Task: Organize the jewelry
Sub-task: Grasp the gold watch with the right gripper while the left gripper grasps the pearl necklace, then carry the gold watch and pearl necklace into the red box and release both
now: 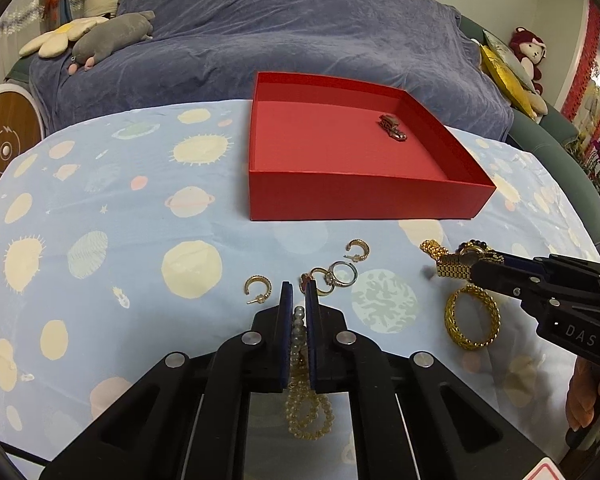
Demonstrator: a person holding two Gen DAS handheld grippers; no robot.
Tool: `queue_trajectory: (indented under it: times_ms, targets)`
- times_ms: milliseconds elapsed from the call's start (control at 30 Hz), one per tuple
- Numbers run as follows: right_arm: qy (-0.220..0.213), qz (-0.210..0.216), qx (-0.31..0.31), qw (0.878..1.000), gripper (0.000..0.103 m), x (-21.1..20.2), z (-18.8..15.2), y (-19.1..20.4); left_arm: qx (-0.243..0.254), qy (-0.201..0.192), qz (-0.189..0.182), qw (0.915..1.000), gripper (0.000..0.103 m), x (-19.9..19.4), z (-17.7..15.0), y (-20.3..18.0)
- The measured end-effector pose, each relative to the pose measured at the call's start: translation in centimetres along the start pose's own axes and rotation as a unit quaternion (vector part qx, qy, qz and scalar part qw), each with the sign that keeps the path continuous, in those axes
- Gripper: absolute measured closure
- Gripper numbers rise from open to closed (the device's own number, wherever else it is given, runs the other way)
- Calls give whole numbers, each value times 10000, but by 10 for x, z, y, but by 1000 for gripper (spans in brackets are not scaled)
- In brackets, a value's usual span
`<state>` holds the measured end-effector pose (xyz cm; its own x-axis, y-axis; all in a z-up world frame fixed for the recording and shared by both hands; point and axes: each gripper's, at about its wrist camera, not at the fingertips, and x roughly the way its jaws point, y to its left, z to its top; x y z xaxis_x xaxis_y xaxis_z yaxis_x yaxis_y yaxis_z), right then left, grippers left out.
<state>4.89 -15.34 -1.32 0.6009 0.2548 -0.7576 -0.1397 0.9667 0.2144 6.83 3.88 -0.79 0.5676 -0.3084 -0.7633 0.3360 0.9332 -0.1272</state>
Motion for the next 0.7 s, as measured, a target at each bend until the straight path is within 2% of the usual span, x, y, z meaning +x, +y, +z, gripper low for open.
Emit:
queue_trajectory:
  times_ms: [300, 500, 700]
  targets:
    - [-271, -35, 67, 9996, 84, -19, 9, -4, -161, -190, -35, 9997, 99, -15, 15, 11]
    - [-558, -87, 100, 9984, 84, -32, 26, -10, -132, -358, -114, 9992, 99, -21, 45, 8]
    - [-739, -168, 174, 9970, 84, -44, 34, -21, -382, -631, 11, 9973, 99, -40, 64, 30]
